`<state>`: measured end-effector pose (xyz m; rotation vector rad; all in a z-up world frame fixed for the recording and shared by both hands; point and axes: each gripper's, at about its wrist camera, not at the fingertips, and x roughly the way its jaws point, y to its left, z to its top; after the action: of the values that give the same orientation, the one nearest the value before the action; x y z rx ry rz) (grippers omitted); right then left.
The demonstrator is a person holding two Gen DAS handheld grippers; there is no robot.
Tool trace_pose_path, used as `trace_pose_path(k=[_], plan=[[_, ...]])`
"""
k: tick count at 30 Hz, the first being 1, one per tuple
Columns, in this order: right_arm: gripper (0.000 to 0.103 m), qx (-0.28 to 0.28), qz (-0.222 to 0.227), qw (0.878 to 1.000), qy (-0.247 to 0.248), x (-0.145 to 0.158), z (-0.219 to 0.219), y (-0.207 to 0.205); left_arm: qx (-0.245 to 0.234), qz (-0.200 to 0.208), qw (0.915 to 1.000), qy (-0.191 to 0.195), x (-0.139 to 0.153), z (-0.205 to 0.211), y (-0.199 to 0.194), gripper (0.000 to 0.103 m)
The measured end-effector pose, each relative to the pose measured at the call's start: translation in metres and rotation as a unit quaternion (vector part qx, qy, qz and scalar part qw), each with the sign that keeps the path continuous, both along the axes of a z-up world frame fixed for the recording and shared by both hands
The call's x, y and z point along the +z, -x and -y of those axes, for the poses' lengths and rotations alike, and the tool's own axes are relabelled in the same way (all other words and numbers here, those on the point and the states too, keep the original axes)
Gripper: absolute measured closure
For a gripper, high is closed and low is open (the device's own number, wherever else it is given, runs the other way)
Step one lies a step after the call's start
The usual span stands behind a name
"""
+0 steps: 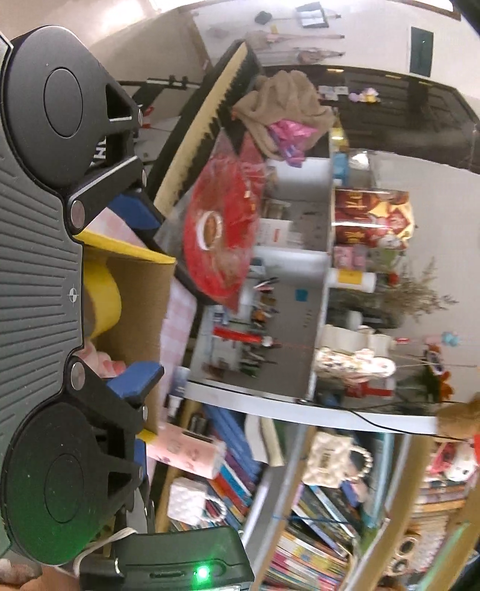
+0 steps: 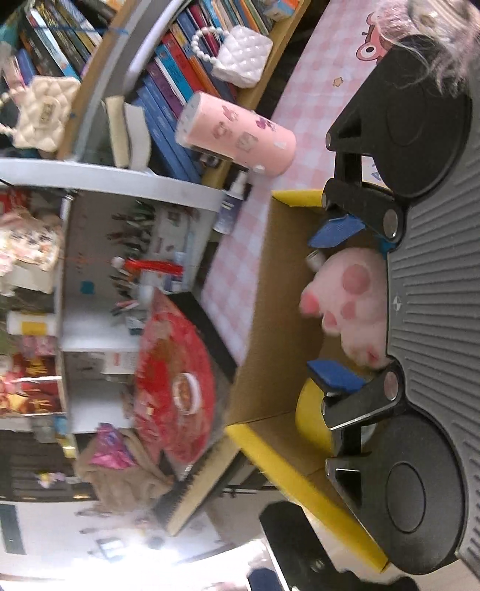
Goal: Organize objects
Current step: 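Open the left tool dropping the tape into the box while the right tool releases the pig, then withdraw both open tools from the box toward the white chargers and green clip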
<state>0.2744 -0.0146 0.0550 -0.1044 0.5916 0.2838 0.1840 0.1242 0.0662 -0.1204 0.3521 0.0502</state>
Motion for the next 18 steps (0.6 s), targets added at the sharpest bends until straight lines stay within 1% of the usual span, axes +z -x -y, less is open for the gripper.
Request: trace_pose_path(k=[3,7,12,18], plan=[[0.038,-0.008,0.019,1.0,-0.008,0.011,0.0,0.018,0.0,0.009,1.0,0.003,0.007,-0.006,0.019,0.018],[0.038,-0.005,0.04,0.999,-0.008,0.021,-0.003,0.05,0.004,0.014,0.9999,0.004,0.011,-0.017,0.044,0.016],[0.038,0.0,0.05,0.999,-0.011,0.024,-0.009,0.096,0.012,0.004,0.9999,0.006,0.009,-0.032,0.074,0.015],[0.038,0.002,0.053,0.999,-0.01,0.017,-0.019,0.148,0.022,-0.018,0.9995,0.013,-0.003,-0.049,0.11,0.015]])
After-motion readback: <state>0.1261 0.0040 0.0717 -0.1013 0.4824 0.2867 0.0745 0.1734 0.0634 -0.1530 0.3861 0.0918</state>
